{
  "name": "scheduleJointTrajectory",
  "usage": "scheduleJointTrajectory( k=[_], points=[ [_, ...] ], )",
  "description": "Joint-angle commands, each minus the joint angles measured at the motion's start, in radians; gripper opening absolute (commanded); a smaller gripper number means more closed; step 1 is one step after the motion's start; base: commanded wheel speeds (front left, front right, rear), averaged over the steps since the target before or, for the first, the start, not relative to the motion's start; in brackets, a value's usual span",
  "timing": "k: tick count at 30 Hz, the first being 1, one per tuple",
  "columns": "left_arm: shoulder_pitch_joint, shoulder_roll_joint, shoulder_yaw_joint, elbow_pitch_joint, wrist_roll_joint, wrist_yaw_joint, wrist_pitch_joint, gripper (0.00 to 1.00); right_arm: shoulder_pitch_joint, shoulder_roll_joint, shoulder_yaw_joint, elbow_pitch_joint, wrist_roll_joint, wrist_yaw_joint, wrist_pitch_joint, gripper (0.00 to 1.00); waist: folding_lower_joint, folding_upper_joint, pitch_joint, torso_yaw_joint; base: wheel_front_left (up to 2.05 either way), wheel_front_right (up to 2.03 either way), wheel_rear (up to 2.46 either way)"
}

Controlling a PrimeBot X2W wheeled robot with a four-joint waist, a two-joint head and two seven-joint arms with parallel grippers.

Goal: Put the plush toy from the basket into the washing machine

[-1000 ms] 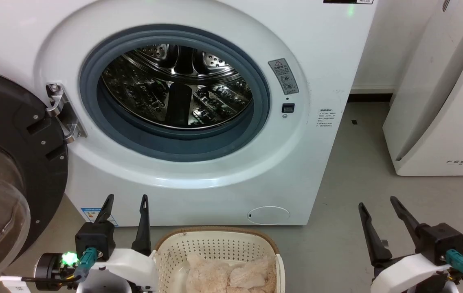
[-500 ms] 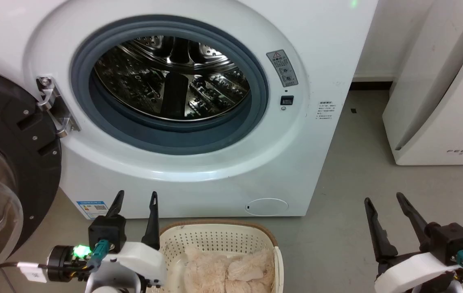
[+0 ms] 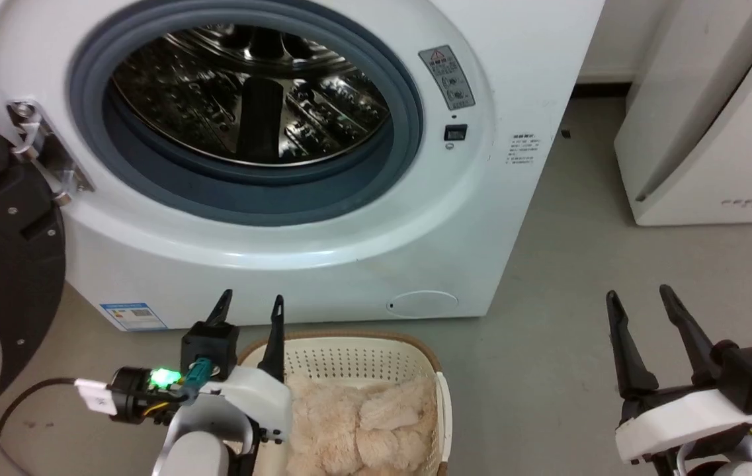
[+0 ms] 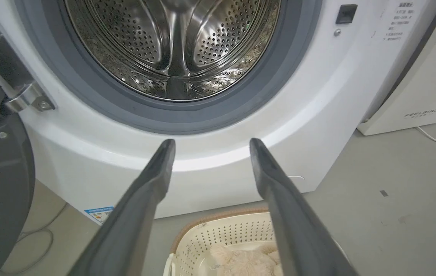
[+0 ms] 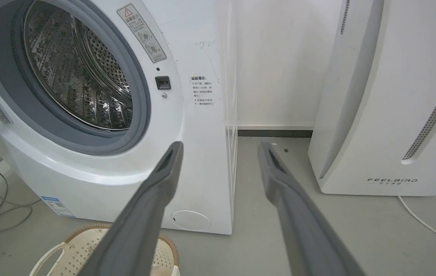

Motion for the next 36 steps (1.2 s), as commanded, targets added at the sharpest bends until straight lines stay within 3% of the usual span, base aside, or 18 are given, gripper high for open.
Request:
scheduleJointTrajectory(
  k=[1, 17, 36],
  points=[
    [-0.029, 0.001, -0.012, 0.027, 0.007, -0.001, -0.011, 1.00, -0.023, 0.000, -0.005, -0.008, 0.014, 0.000, -0.012, 1.00, 0.0000, -0.0001, 0.018, -0.008, 0.00, 0.00, 0.00],
    [-0.181, 0.004, -0.090, 0.314, 0.020, -0.033, -0.027, 1.00, -0.085, 0.000, -0.007, -0.025, 0.085, 0.000, -0.045, 1.00, 0.0000, -0.0001, 0.162, -0.067, 0.00, 0.00, 0.00],
    [-0.321, 0.035, -0.221, 0.525, 0.060, -0.074, 0.047, 1.00, -0.159, -0.001, 0.014, -0.077, 0.171, 0.000, -0.085, 1.00, 0.0000, -0.0001, 0.364, -0.131, 0.00, 0.00, 0.00]
  ],
)
